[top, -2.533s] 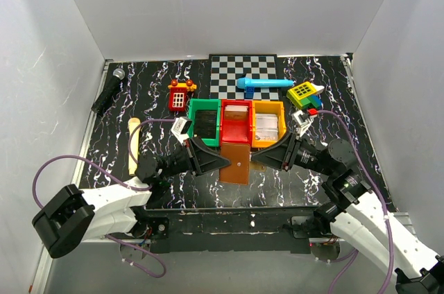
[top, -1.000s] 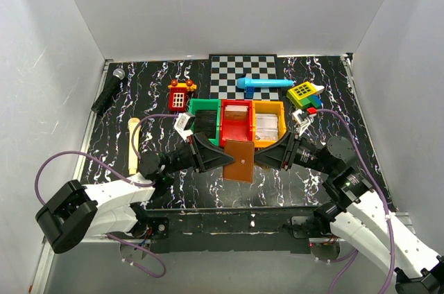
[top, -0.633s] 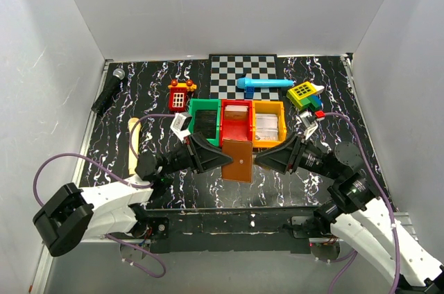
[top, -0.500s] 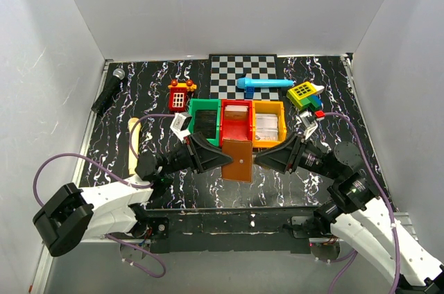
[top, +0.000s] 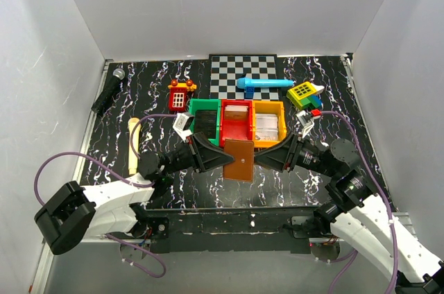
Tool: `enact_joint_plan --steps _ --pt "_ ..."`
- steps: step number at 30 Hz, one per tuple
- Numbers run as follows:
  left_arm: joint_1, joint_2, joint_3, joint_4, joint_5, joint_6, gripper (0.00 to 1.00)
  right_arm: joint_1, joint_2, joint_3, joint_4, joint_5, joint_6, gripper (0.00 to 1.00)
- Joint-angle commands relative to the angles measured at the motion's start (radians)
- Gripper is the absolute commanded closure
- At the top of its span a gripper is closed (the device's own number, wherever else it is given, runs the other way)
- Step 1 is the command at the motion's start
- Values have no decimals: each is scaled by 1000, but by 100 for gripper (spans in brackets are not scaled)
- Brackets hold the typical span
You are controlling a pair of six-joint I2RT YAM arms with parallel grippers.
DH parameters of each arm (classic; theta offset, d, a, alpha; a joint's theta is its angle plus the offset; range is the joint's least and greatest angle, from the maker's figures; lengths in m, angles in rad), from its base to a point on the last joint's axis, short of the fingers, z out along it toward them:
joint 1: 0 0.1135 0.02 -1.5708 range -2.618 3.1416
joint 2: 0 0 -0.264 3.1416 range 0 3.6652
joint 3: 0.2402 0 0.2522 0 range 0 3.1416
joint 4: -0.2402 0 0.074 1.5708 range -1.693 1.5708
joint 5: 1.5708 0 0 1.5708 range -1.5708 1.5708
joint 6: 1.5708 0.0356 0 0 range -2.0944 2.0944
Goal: Take the credit cards out of the card holder
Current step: Open the card holder at the center of the board.
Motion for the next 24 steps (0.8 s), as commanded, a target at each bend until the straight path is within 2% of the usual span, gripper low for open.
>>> enact_joint_plan --steps 1,6,14,17,21,24 --pt "-4 -5 32 6 -23 16 100 -3 -2 49 57 -22 -8 25" --pt "-7 12 45 7 -17 14 100 -3 21 52 71 -54 -6 26" --pt "-24 9 91 -129 -38 58 100 14 52 80 85 -99 -22 24" --pt "-36 31 111 -125 -26 60 100 21 58 85 86 -105 -28 25" --pt "-47 61 122 -102 -18 52 100 37 81 97 95 -125 -32 34" --pt "-48 83 122 -67 -3 36 100 46 90 108 95 -131 -37 51"
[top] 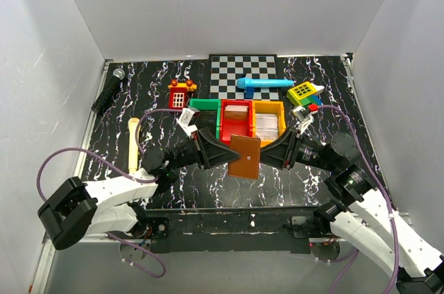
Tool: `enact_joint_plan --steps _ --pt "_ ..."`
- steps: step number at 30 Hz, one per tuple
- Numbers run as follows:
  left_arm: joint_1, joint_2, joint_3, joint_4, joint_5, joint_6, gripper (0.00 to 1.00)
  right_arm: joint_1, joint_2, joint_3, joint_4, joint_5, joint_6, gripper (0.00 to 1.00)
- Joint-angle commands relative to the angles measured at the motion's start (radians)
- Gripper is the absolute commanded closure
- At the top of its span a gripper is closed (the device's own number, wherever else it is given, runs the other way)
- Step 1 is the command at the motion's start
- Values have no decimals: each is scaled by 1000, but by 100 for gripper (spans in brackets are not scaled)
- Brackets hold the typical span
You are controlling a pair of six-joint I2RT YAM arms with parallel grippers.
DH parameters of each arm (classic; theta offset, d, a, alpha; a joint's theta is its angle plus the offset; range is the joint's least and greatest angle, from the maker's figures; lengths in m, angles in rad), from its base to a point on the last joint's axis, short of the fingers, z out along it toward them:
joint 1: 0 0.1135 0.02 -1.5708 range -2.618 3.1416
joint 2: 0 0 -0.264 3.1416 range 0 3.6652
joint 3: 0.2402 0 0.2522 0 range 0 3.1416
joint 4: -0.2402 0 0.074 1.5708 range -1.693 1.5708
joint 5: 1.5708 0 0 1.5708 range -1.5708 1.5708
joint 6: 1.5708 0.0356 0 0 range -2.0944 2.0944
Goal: Take the credit cards out of the card holder
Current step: Open the card holder at the center of the board.
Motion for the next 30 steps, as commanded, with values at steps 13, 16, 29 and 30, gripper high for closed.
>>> enact_joint_plan --steps 13,16,29,30 --pt "-7 191 -27 401 25 -167 100 36 -6 191 -261 14 -176 99" --pt "1 142 -41 354 11 -141 100 38 -32 203 -314 44 -202 70" --pt "33 30 -69 266 -1 -109 100 38 -104 229 -353 110 -208 37" --pt "33 29 -69 265 -1 -109 100 38 -106 229 -351 110 -208 37"
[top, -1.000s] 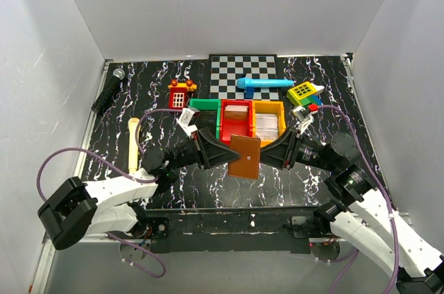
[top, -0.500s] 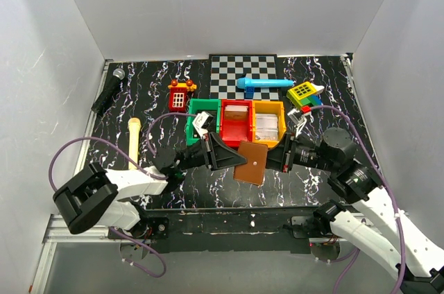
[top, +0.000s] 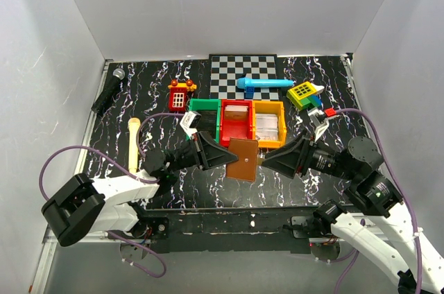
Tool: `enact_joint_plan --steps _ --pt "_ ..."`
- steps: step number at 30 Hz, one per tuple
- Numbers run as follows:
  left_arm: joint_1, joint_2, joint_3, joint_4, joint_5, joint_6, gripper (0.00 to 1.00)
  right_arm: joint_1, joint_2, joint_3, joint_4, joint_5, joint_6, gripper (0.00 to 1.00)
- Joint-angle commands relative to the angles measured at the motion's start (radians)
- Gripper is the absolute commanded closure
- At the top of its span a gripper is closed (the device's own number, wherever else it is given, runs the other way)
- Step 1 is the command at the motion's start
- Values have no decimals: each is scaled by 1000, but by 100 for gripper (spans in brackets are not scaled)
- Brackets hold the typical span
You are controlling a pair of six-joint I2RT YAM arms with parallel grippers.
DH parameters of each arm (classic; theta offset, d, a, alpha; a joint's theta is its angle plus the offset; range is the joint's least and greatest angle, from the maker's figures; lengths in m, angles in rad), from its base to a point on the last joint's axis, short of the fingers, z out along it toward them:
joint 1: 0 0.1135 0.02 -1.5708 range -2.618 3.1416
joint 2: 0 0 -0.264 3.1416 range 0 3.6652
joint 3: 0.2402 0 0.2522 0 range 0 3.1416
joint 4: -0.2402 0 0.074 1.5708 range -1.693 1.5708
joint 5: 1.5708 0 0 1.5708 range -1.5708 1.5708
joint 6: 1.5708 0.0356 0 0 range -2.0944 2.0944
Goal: Take the credit cards out of the card holder
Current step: Open the card holder at the center of the board.
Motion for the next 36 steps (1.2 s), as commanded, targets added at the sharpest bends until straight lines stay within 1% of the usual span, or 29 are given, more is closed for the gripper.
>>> enact_joint_plan --steps 1,12,22,36 --pt "5 -20 -7 187 -16 15 100 4 -3 27 47 -3 4 37" --pt "5 -28 4 196 -7 6 100 4 15 -1 42 97 42 38" --pt "3 -34 -4 202 0 4 100 4 52 -22 102 111 84 39" --pt "3 -28 -6 215 3 3 100 3 53 -50 120 160 120 39"
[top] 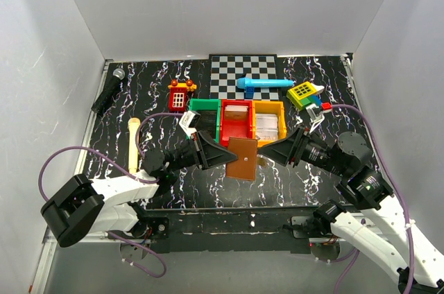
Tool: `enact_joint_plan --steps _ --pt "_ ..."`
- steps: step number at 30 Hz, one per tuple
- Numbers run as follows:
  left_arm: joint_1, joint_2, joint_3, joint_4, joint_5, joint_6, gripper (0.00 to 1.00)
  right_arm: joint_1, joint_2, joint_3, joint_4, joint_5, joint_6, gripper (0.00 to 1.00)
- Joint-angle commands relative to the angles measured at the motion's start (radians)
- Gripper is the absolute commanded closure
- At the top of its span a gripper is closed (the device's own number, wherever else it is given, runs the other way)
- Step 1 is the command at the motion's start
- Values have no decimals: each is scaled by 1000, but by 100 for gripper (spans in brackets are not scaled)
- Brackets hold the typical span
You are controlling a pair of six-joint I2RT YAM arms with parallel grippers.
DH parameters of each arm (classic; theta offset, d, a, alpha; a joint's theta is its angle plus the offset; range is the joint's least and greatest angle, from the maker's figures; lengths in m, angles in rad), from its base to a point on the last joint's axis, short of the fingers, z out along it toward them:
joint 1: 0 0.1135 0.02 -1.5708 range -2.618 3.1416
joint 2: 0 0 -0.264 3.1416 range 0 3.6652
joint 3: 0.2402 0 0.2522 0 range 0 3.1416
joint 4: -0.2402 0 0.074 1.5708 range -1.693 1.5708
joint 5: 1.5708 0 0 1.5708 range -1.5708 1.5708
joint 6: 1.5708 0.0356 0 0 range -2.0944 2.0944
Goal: Take the credit cards out of the card holder
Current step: Open the card holder at the center of the board.
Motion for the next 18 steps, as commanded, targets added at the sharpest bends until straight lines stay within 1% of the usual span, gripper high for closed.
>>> enact_joint_plan --steps 1,18 --pt "1 -23 -5 218 3 3 100 4 -3 -14 62 32 18 39" --pt "-2 -28 -16 204 4 13 100 1 -23 -35 99 52 39 36"
